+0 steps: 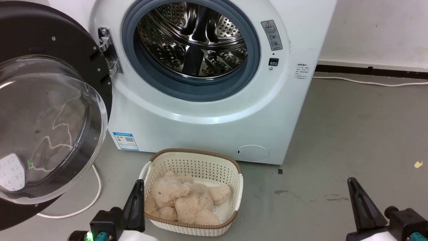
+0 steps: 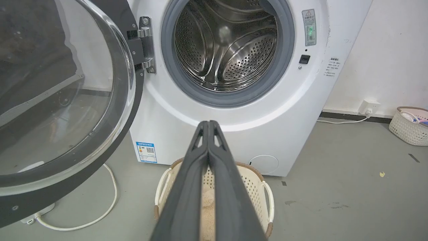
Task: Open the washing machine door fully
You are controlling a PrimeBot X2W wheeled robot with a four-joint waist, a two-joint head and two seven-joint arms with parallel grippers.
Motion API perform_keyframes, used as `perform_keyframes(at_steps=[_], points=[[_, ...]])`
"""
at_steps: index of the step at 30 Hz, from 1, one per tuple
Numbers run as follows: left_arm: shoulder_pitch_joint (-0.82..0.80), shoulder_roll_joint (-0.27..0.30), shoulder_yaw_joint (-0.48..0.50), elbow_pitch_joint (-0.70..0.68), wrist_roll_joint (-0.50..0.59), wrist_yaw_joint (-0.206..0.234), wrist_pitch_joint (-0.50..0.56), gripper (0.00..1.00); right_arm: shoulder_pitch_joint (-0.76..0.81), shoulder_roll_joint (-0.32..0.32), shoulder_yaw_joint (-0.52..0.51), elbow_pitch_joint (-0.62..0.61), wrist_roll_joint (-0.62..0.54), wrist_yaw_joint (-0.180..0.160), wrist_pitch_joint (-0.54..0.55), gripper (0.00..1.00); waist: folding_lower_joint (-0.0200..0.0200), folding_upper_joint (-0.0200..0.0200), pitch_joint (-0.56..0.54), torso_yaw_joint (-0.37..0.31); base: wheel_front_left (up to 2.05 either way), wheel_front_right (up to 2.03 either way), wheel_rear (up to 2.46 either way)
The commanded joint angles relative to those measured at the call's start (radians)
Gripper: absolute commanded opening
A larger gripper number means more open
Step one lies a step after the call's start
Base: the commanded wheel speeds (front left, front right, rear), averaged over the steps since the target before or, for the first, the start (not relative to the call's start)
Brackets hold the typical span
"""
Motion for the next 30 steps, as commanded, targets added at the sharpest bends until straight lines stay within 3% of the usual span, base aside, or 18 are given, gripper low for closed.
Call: perform_keyframes(at_steps=[1, 30], points=[[-0.014, -0.005, 0.008, -0.003, 0.013, -0.004, 0.005, 0.0, -0.019, 0.001, 0.004, 0.001, -0.001, 0.0, 0.006, 0.0, 0.0, 0.0, 0.0, 0.0, 0.0, 0.0, 0.0], [-0.03, -0.027, 0.058, -0.013, 0.074, -0.036, 0.065, 0.0, -0.048, 0.002, 0.029, 0.004, -0.009, 0.0, 0.065, 0.0, 0.0, 0.0, -0.001, -0.006, 0.0, 0.0, 0.0]])
